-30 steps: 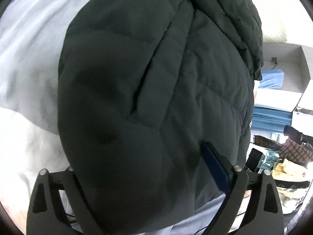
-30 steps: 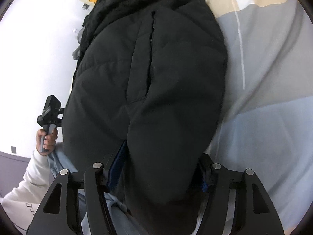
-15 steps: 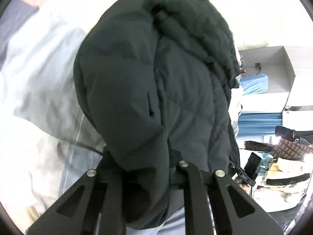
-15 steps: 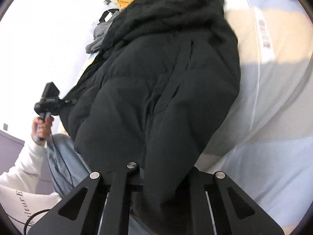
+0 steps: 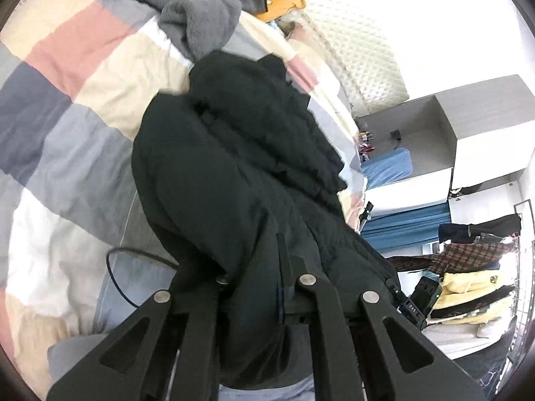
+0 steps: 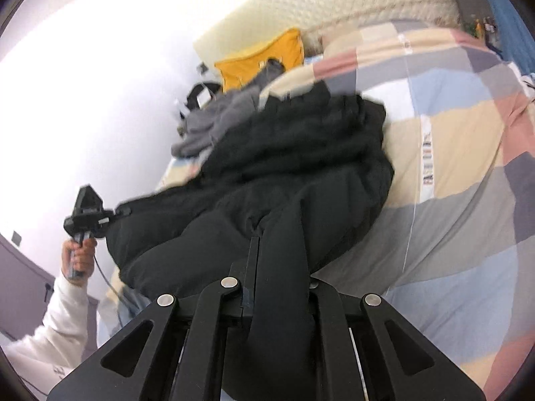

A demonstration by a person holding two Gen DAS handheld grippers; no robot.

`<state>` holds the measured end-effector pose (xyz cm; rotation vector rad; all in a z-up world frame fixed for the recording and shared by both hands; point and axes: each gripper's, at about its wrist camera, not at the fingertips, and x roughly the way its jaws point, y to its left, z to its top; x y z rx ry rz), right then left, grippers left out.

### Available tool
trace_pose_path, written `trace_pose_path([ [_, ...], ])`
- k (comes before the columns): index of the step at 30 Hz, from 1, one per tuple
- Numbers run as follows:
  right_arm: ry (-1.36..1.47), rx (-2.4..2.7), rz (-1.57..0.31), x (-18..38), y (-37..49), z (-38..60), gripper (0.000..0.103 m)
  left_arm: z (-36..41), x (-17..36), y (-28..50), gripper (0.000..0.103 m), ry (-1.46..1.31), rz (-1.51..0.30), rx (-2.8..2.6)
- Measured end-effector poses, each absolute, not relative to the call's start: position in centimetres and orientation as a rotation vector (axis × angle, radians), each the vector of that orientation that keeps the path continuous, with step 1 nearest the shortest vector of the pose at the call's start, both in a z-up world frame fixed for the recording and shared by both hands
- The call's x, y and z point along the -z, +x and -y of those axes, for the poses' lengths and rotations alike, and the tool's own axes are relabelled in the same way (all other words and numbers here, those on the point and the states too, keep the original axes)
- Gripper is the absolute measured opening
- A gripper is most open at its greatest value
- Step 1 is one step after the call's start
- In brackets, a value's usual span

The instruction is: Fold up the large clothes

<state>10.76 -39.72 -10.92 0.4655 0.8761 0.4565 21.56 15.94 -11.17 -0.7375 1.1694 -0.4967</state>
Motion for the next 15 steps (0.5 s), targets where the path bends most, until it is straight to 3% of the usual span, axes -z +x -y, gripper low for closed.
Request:
trace_pose_path([
  [7, 0.47, -0.456, -0.728, 4.5, 8.6, 38.9, 0.006, -17.3, 5.6, 19.4, 0.008, -0.733, -1.068, 0.523],
  [15, 0.434, -0.432, -0.734, 1.8, 2.4, 38.1, 0.006, -19.2, 3.1, 13.8, 0.008, -0.675, -1.111, 0.56],
])
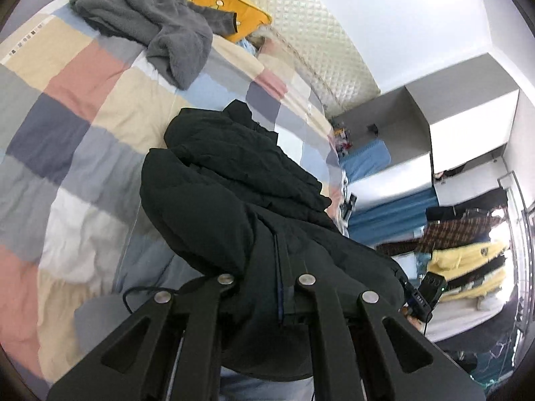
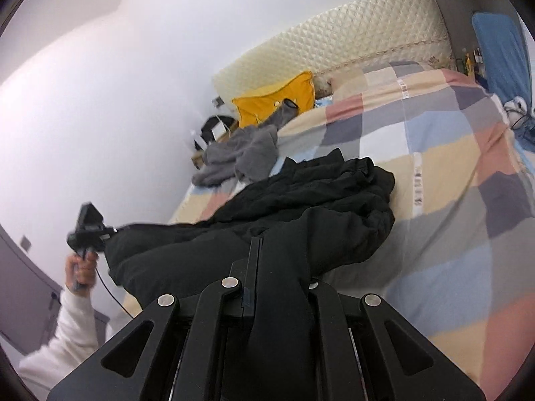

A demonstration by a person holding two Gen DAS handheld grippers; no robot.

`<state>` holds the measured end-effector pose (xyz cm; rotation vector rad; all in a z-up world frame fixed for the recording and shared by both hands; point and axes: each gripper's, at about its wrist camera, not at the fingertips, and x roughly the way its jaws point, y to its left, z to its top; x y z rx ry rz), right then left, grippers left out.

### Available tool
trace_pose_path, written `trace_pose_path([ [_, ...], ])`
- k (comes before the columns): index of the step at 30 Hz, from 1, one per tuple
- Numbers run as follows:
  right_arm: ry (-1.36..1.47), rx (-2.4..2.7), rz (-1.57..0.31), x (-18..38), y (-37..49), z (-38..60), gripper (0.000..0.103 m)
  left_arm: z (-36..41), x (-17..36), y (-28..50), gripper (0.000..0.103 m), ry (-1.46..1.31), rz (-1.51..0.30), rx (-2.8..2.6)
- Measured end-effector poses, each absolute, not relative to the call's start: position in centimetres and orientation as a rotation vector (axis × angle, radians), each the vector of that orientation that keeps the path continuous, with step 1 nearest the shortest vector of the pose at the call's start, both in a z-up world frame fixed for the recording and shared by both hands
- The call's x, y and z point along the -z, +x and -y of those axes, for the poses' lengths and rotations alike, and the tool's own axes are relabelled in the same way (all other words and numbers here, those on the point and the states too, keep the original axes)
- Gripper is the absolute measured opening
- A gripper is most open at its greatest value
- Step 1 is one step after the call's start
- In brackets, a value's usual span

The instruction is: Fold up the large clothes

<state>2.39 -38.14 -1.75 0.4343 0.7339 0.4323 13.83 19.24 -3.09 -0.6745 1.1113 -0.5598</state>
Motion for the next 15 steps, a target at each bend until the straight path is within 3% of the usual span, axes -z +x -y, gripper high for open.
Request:
trace_pose_path([
  [8, 0.368, -0.43, -0.787, -0.3, -3.4, 35.6, 0.006, -20.5, 1.4, 9.7, 0.008, -0.714, -1.11, 0.569],
  [15, 0.45, -0.392, -0.792, 0.4, -2.1, 36.8, 0.006, -20.6, 2.7, 11.9, 0.008, -0.707, -1.158, 0.555],
])
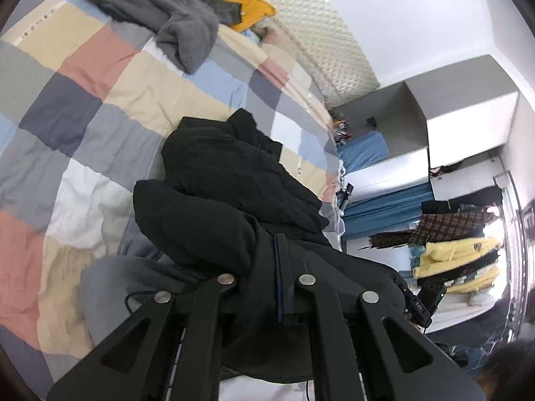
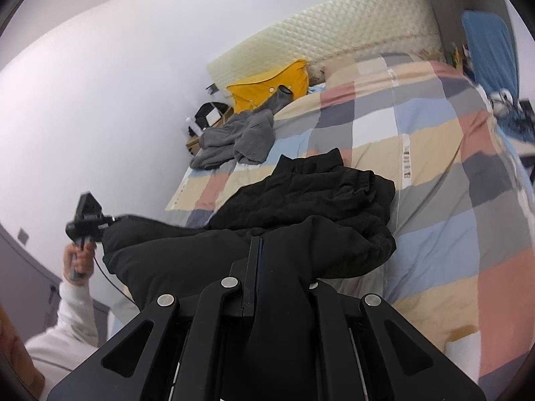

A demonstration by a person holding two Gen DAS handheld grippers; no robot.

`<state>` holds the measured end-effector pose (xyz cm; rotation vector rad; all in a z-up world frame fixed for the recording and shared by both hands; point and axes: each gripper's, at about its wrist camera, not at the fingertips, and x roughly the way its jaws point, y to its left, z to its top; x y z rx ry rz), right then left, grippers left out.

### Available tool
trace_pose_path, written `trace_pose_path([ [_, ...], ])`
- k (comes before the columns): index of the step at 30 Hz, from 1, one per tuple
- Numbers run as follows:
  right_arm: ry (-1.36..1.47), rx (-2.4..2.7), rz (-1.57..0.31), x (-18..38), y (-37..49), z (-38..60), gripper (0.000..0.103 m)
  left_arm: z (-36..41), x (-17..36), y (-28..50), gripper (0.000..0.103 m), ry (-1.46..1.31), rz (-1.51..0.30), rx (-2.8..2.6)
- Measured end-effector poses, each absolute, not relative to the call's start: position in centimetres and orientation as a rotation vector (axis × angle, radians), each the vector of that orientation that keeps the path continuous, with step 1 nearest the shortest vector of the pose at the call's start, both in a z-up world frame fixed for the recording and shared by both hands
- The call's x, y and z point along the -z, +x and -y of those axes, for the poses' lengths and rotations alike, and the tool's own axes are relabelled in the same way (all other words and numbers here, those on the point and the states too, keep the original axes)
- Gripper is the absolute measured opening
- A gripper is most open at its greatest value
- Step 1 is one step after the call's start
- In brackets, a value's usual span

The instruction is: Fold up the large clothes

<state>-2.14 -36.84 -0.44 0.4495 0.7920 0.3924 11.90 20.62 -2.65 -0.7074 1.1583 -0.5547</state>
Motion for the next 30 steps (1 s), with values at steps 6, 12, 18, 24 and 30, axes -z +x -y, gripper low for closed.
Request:
trace_pose_path([
  [6, 0.574, -0.358, -0.792, 2.2, 1.1, 38.6, 0.006, -20.4, 4.5, 14.8, 0.008, -0.746, -1.201, 0.528],
  [12, 0.708, -0.327, -0.753, 3.1, 5.0, 40.2, 0.006, -20.7, 5.6, 18.0, 0.009, -0.912, -1.193, 0.513],
  [18, 0.772, -0.306, -0.745, 4.3, 10.0, 41.2, 0.006, -21.3, 6.2, 22.3, 0.01, -1.021, -1.188, 0.455],
  [24, 0.844, -0.246, -0.782, 7.0, 14.9, 42.2, 0.006, -20.7, 7.4, 26.0, 0.011, -1.028, -1.193, 0.378],
  [30, 0.911, -0.166, -0.819, 9.8, 19.2, 43.4, 0.006, -19.2, 8.4, 29.9, 0.011, -1.025, -1.181, 0.297],
])
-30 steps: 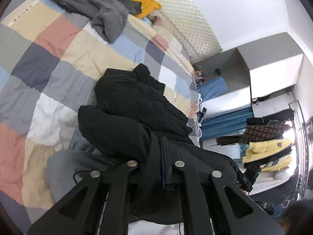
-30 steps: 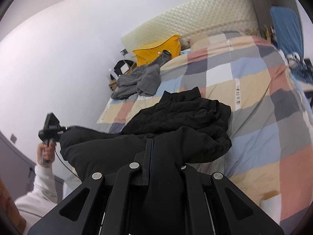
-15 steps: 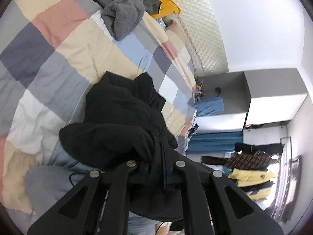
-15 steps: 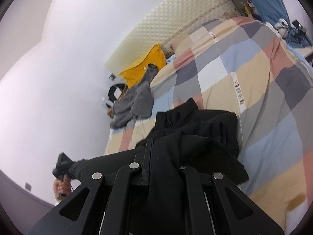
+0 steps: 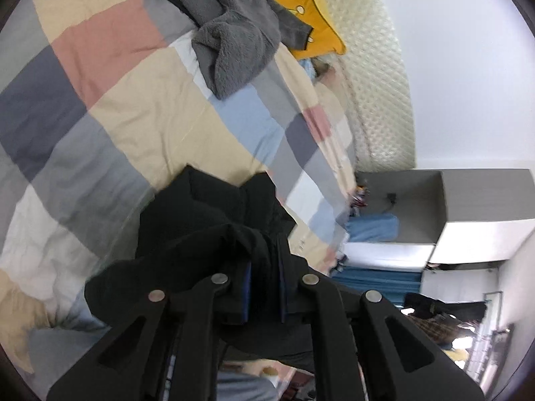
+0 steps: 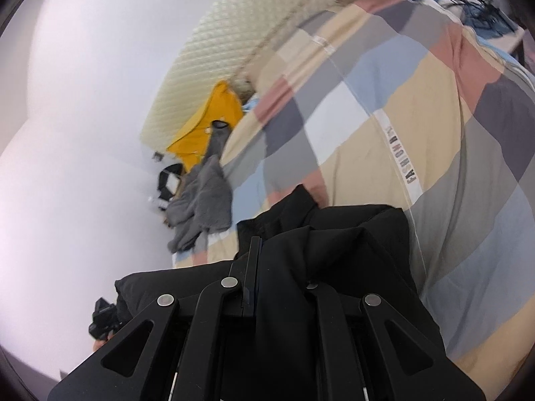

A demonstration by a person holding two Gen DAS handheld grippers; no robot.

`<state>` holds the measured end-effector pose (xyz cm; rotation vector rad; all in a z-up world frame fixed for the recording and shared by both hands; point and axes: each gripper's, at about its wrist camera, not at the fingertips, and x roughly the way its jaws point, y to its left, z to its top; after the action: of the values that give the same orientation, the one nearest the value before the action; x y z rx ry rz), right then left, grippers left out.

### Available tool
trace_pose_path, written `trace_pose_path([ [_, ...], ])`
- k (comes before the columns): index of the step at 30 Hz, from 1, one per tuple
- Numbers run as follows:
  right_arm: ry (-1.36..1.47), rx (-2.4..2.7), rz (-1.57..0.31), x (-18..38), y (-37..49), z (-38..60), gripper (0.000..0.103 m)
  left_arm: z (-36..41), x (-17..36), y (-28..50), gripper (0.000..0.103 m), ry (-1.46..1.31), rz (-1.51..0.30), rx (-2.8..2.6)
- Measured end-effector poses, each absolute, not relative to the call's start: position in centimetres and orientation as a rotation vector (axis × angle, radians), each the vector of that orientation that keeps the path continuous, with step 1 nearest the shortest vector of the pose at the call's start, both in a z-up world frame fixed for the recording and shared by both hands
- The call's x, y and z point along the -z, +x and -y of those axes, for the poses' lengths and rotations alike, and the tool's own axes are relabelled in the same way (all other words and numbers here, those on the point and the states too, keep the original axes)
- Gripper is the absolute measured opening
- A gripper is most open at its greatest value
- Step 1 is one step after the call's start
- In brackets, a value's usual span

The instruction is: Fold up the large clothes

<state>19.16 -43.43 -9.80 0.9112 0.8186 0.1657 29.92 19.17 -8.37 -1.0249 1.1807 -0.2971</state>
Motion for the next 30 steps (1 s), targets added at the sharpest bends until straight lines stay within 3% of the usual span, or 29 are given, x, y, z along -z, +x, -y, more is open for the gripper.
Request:
trace_pose_path([
  [14, 1.06, -0.051, -0.953, 20.2, 28.8, 45.0, 0.006, -16.8, 15.6, 38.1, 0.014, -1.058, -1.268, 0.042],
  [30, 1.143, -0.05, -1.05, 28.1, 35.0, 46.7, 0.005, -12.9, 24.0, 45.1, 0.014, -1.013, -1.359, -0.033],
])
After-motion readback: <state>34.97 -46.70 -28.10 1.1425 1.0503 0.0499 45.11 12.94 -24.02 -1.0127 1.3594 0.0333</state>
